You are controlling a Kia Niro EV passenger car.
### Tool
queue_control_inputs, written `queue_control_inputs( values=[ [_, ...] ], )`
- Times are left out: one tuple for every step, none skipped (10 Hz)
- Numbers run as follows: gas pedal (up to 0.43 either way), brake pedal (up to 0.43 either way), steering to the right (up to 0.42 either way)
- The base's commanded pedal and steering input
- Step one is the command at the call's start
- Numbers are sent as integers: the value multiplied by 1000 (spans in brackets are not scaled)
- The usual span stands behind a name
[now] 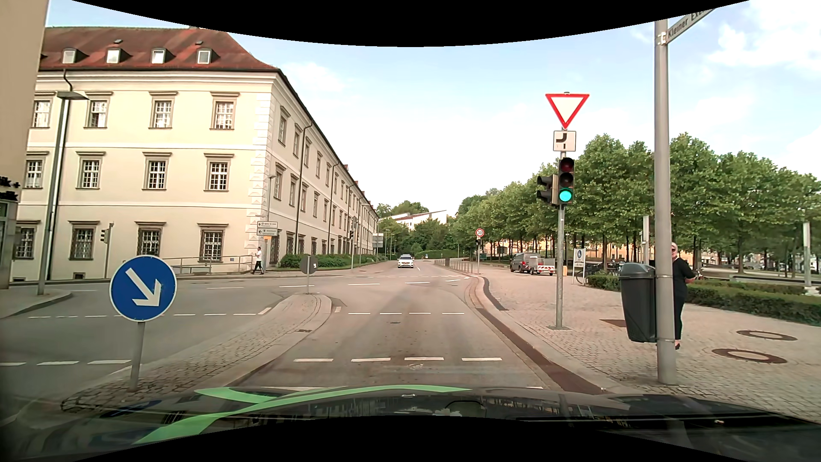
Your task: Follow the waypoints while adhering to traffic rules and regulations
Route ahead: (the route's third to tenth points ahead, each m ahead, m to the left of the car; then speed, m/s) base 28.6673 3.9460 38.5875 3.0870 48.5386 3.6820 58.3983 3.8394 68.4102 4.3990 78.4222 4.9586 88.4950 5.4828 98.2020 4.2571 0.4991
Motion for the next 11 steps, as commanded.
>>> queue_control_inputs(
  values=[
    [248,0,-85],
    [311,0,-94],
    [331,0,-101],
    [339,0,-104],
    [339,0,-104],
    [339,0,-105],
    [339,0,-105],
    [350,0,-105],
    [358,0,-102],
    [378,0,-96],
    [378,0,-90]
  ],
)
